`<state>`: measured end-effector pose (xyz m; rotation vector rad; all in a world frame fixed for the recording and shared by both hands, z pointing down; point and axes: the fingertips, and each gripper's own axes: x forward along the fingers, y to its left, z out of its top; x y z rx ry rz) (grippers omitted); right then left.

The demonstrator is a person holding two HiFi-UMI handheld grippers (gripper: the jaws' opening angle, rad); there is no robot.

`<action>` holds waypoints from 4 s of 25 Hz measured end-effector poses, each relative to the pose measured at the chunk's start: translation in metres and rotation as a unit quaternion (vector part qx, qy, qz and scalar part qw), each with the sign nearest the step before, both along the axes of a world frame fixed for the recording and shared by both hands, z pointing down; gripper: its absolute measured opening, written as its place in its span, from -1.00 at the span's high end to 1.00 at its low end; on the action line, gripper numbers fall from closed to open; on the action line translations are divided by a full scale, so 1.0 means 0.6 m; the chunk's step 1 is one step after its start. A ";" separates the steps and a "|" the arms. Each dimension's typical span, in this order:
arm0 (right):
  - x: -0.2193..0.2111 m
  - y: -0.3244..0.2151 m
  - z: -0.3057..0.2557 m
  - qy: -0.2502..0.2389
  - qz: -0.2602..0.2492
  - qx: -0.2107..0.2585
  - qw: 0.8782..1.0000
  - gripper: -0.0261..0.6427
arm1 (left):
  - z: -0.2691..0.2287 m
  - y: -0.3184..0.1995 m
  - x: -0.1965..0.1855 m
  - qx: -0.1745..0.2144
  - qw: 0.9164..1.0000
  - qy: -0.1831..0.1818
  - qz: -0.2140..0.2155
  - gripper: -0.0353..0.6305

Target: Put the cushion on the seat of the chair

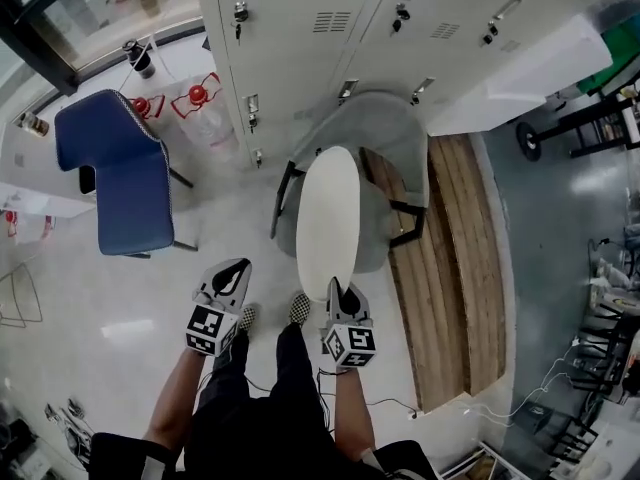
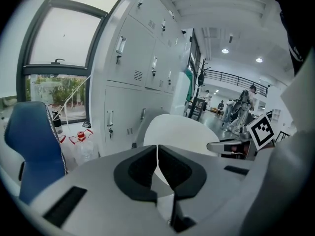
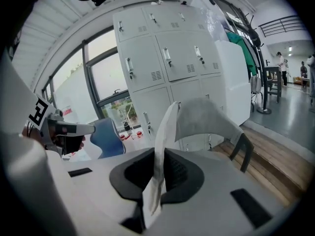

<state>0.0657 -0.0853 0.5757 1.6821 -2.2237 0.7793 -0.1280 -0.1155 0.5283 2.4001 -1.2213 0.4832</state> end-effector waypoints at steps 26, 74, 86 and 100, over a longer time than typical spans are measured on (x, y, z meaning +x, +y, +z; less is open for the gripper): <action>-0.017 -0.075 0.216 -0.006 -0.009 -0.057 0.998 0.78 | 0.196 -0.041 -0.027 -0.072 0.997 -0.008 -0.023 0.82; 0.263 -0.018 0.539 -0.070 0.130 -0.125 0.981 0.77 | 0.430 -0.047 0.259 -0.134 0.987 -0.026 0.083 0.82; 0.282 -0.019 0.602 -0.077 0.136 -0.142 0.977 0.77 | 0.483 -0.059 0.275 -0.152 0.984 -0.033 0.083 0.82; 0.290 -0.022 0.645 -0.089 0.144 -0.155 0.973 0.77 | 0.519 -0.062 0.277 -0.166 0.982 -0.032 0.084 0.82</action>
